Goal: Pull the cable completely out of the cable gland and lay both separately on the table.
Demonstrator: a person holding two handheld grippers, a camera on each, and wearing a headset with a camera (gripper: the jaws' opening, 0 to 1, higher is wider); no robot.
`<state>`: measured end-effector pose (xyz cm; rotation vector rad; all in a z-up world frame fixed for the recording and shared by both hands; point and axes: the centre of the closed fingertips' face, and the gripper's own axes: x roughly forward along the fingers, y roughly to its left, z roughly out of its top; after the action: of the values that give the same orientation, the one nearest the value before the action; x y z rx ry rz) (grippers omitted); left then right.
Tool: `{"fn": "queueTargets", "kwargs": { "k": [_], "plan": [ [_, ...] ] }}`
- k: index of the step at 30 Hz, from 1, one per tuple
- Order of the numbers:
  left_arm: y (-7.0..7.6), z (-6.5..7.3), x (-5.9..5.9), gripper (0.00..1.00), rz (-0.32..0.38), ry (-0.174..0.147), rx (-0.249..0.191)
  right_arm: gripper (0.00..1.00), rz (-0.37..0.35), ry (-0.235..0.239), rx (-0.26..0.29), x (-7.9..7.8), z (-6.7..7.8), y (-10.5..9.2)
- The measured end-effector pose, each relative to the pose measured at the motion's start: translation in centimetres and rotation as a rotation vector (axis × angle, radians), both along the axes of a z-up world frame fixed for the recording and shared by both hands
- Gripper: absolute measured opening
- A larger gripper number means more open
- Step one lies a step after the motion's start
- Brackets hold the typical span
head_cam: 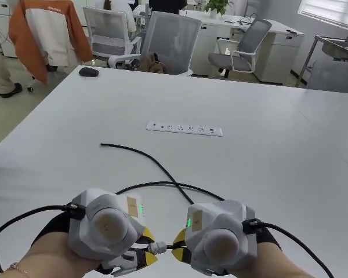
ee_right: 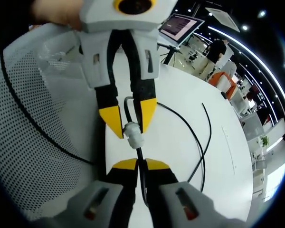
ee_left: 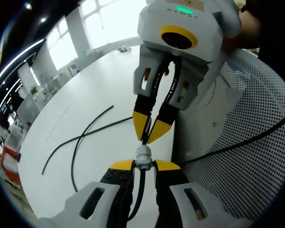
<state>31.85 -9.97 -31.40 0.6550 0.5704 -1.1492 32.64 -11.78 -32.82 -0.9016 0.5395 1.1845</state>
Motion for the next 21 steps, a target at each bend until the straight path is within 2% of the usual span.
{"fn": "queueTargets", "kwargs": {
  "k": [4, 5, 6, 8, 12, 13, 14, 16, 21],
  "plan": [
    [0.0, 0.1, 0.0, 0.17, 0.004, 0.002, -0.005, 0.03, -0.004, -0.001, 0.003, 0.1, 0.0, -0.1],
    [0.4, -0.1, 0.0, 0.17, 0.008, 0.003, 0.017, 0.03, -0.015, -0.013, -0.038, 0.3, -0.2, -0.7],
    [0.5, -0.2, 0.1, 0.17, 0.003, -0.005, 0.023, 0.03, -0.013, -0.020, -0.048, 0.5, -0.4, -0.9],
    [0.6, -0.2, 0.1, 0.17, 0.013, 0.008, 0.014, 0.03, -0.032, -0.004, -0.036, 0.5, -0.4, -1.0],
    [0.4, 0.0, 0.3, 0.17, 0.020, 0.005, 0.000, 0.03, -0.053, -0.002, -0.029, 0.7, -0.3, -1.1],
    [0.6, -0.2, 0.3, 0.17, 0.025, 0.005, 0.015, 0.03, -0.060, -0.020, -0.084, 0.9, -0.6, -1.8],
    [0.8, -0.3, 0.3, 0.17, 0.021, -0.001, 0.026, 0.03, -0.058, -0.026, -0.099, 1.0, -0.7, -2.0],
    [0.8, -0.4, 0.3, 0.17, 0.026, 0.010, 0.023, 0.03, -0.075, -0.016, -0.108, 1.0, -1.1, -2.3],
    [0.9, -0.4, 0.4, 0.17, 0.029, 0.008, 0.026, 0.03, -0.141, 0.001, -0.152, 1.8, -1.7, -3.9]
  ]
}}
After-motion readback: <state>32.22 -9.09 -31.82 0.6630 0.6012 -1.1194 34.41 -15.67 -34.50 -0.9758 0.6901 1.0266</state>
